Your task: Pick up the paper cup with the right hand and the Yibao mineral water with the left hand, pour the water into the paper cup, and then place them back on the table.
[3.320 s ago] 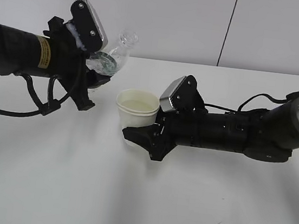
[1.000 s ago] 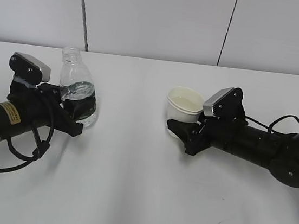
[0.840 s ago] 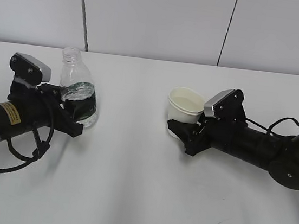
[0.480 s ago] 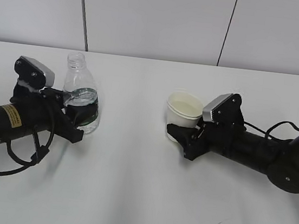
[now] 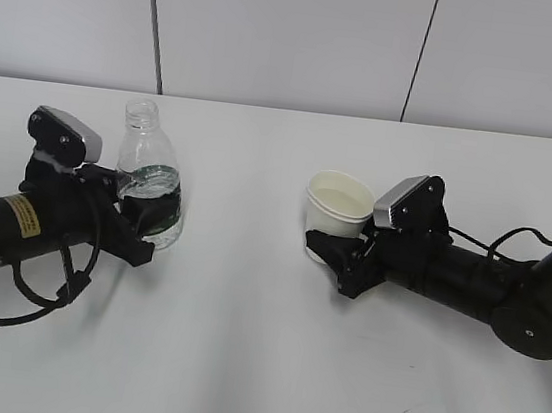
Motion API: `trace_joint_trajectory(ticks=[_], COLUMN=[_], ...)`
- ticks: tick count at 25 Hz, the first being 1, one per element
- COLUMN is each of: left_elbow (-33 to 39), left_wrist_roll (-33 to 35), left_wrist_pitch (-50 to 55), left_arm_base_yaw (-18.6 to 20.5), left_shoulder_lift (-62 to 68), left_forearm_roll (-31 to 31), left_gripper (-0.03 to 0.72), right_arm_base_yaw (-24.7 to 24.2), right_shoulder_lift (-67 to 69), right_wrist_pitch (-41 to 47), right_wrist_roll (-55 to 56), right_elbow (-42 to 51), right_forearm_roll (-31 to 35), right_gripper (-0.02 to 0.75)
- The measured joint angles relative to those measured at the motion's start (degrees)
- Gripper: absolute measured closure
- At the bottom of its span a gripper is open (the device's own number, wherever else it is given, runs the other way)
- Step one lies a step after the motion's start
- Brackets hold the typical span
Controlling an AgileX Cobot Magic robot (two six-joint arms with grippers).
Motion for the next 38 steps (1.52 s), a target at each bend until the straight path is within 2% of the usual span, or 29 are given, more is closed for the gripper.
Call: trace_joint_trajectory(ticks=[6, 9, 13, 17, 27, 38], left_elbow=[-0.1, -0.1, -0.1, -0.1, 2.5, 5.5], left_wrist_roll=[0.1, 0.6, 0.8, 0.8, 1.2, 2.1], left_wrist_pitch=[-1.4, -1.8, -1.9, -2.2, -2.1, -1.8], left_arm_base_yaw=[0.0, 0.0, 0.0, 0.0, 0.0, 0.9], left_shoulder_lift=[0.9, 1.0, 1.0, 1.0, -0.5, -1.6], left_forearm_roll=[0.1, 0.7, 1.0, 1.1, 1.1, 0.5], left_gripper=[0.346, 0.335, 0.230, 0.161, 0.152, 0.148], right_arm_base_yaw=[0.0, 0.0, 0.0, 0.0, 0.0, 0.0], right_shoulder_lift=[0.0, 0.0, 0.0, 0.0, 0.0, 0.0], right_wrist_pitch=[-0.2, -0.2, -0.9, -1.2, -1.6, -5.4], right_wrist_roll=[-0.1, -0.1, -0.2, -0.2, 0.1, -4.7], right_elbow=[0.0, 0.0, 0.0, 0.0, 2.0, 11.0], right_forearm_roll=[-0.7, -1.1, -1.1, -1.1, -1.4, 6.3], right_gripper=[0.216, 0.181, 0.098, 0.079, 0.078, 0.085])
